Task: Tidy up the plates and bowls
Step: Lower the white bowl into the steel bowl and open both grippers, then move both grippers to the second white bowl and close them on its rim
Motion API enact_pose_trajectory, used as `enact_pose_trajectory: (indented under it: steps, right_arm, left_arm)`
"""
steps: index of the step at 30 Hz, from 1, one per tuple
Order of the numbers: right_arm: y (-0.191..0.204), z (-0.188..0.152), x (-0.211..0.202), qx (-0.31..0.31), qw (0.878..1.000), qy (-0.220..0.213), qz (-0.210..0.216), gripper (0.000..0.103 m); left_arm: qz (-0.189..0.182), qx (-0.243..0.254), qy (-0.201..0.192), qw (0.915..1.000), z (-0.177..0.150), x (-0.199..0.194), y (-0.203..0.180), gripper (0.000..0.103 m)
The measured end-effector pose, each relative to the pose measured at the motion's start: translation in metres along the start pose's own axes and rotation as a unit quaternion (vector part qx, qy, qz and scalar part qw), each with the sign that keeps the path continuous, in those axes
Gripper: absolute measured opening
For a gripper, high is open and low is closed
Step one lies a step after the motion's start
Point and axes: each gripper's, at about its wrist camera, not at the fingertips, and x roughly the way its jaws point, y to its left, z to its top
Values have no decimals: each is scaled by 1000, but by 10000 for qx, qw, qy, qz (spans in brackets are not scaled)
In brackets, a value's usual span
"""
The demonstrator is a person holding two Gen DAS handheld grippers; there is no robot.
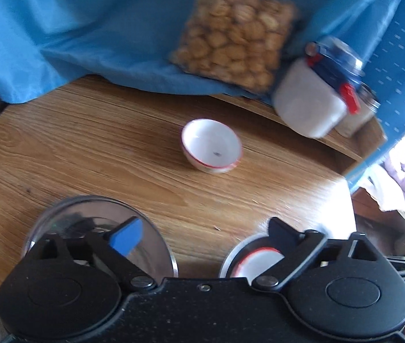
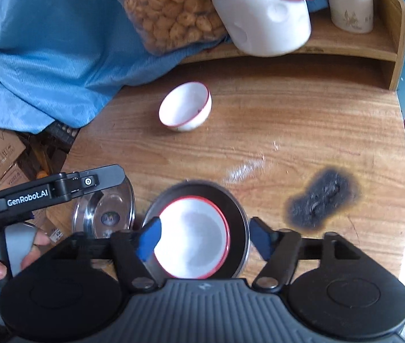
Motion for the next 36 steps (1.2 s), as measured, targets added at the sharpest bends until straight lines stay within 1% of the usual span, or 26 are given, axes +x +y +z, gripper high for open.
enact_pose_trajectory:
  steps: [1, 3, 4, 8, 16, 20, 25, 28, 31, 36]
  right_arm:
    - [1, 3, 1, 8, 10000, -27, -28, 87]
    - [2, 6, 3, 44, 9999, -75, -137, 101]
    - [2, 9, 5, 71, 9997, -96, -222, 103]
    - [0, 18, 14, 148, 9988, -183, -424, 103]
    - [2, 35, 30, 240, 9976, -227, -613, 103]
    - [8, 41, 36, 135, 9965, -310, -769, 103]
    - [16, 50, 40, 36, 9940, -413, -1014, 103]
    - [16, 58, 43, 95, 9927, -424, -1125, 103]
    - [17, 67, 50, 131, 9911, -403, -1262, 103]
    - [14, 88, 66, 336, 9910, -411, -1231, 103]
  left_arm:
    - [56, -43, -5, 10000, 2, 1, 3, 101]
    - [152, -116, 18, 9998, 6, 5, 10, 102]
    - [219, -153, 65, 9996, 8, 8, 13, 102]
    - [402, -224, 279, 9985, 14, 20, 26, 102]
    - [469, -74, 288, 9985, 35, 35, 41, 102]
    - [449, -127, 204, 9987, 49, 42, 51, 102]
    - [412, -156, 248, 9987, 66, 55, 63, 102]
    - [356, -68, 189, 9992, 76, 62, 68, 102]
    - [310, 65, 227, 9992, 87, 73, 69, 102]
    - [147, 258, 348, 9990, 102, 96, 68, 102]
